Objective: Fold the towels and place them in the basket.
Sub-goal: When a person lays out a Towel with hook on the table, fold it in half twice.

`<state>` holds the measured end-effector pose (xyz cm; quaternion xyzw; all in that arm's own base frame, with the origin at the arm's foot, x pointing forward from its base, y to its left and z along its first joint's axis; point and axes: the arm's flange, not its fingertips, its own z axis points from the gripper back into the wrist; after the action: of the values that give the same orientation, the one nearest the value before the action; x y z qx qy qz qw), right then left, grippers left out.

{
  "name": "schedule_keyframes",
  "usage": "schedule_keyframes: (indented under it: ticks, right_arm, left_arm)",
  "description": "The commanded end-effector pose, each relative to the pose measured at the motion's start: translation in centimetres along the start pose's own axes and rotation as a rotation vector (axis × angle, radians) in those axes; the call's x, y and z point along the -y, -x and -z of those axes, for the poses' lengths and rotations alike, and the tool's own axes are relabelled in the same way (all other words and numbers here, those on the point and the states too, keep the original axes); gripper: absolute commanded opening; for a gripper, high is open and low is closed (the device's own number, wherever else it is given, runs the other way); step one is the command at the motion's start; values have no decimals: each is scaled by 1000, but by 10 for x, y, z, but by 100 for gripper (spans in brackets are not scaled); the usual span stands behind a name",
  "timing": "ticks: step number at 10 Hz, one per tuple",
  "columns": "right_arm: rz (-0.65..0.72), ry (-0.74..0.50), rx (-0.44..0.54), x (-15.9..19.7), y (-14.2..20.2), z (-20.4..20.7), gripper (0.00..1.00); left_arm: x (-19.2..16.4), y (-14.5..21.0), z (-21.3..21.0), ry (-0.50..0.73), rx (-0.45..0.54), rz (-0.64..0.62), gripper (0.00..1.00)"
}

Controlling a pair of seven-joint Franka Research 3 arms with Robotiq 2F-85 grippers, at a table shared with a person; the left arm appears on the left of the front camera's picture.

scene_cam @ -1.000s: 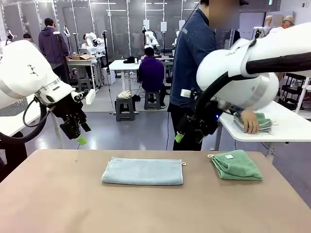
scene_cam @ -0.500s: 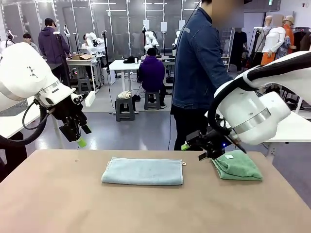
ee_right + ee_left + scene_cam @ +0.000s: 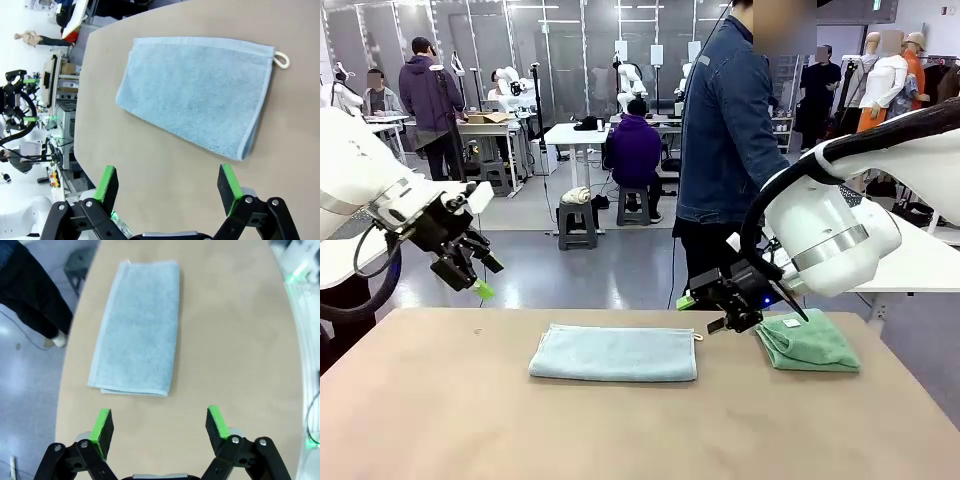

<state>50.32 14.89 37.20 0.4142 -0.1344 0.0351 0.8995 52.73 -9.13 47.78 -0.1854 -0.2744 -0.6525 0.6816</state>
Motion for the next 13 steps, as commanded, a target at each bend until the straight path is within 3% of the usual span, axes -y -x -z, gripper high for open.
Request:
schedule_keyframes:
  ticks: [1,5,13]
  right_arm:
    - [-54,-37,-24,-1,-3,-4,100]
    - [0,0,0,0,0,0,100]
    - [0,0,0,0,0,0,100]
  left_arm:
    - [1,25,-3,13,119,-1,94]
    - [-1,41,-11,48,239,14,94]
    - [2,43,-6,56,212,-15,94]
